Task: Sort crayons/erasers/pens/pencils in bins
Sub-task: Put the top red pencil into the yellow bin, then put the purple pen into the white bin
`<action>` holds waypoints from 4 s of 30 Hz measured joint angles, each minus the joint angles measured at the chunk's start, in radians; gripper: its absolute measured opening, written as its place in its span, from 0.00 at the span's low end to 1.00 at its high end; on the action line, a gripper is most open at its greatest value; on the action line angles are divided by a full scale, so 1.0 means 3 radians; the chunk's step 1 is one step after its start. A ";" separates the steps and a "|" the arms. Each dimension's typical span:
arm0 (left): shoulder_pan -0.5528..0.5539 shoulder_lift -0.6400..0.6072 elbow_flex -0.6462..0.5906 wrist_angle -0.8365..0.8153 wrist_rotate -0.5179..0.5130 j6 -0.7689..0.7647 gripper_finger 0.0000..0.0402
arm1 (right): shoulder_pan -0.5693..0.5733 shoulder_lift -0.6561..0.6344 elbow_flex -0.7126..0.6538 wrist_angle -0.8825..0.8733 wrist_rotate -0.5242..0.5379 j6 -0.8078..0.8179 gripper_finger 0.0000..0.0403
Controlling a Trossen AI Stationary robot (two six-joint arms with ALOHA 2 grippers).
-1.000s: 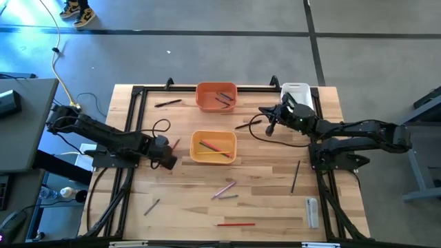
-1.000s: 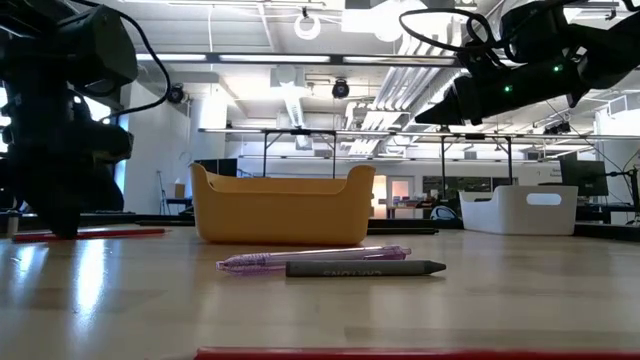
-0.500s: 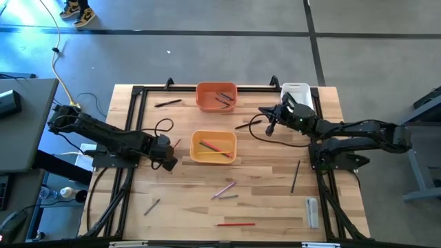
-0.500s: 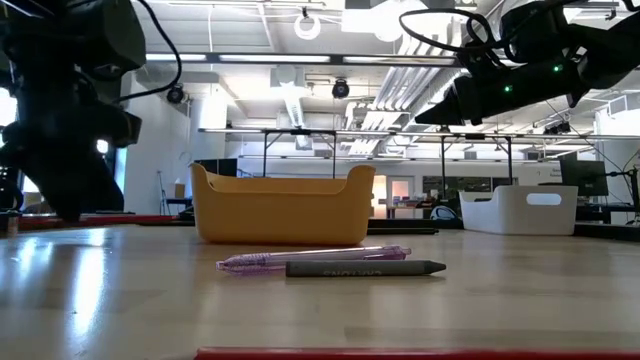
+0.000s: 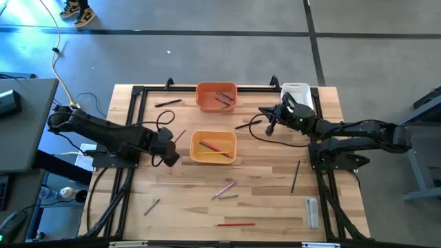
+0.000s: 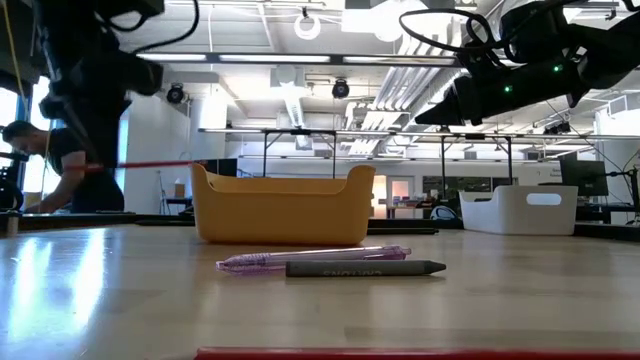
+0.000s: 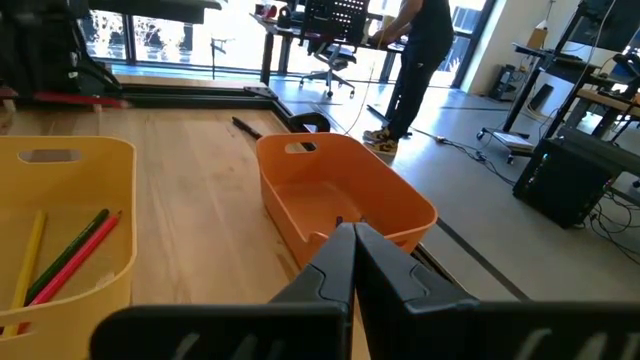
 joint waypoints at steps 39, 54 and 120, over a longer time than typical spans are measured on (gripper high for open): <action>0.0629 0.1873 0.1149 0.1354 0.0130 0.3922 0.00 | -0.0001 0.0000 0.0000 -0.0042 -0.0001 -0.0010 0.00; 0.0772 0.1894 0.1149 0.1353 -0.0012 0.4452 0.06 | -0.0001 0.0000 0.0000 -0.0041 -0.0001 -0.0011 0.00; -0.1213 0.2961 0.1696 0.1985 -0.0543 0.0551 0.38 | 0.0317 -0.0050 0.0005 -0.0114 0.0001 -0.0104 0.00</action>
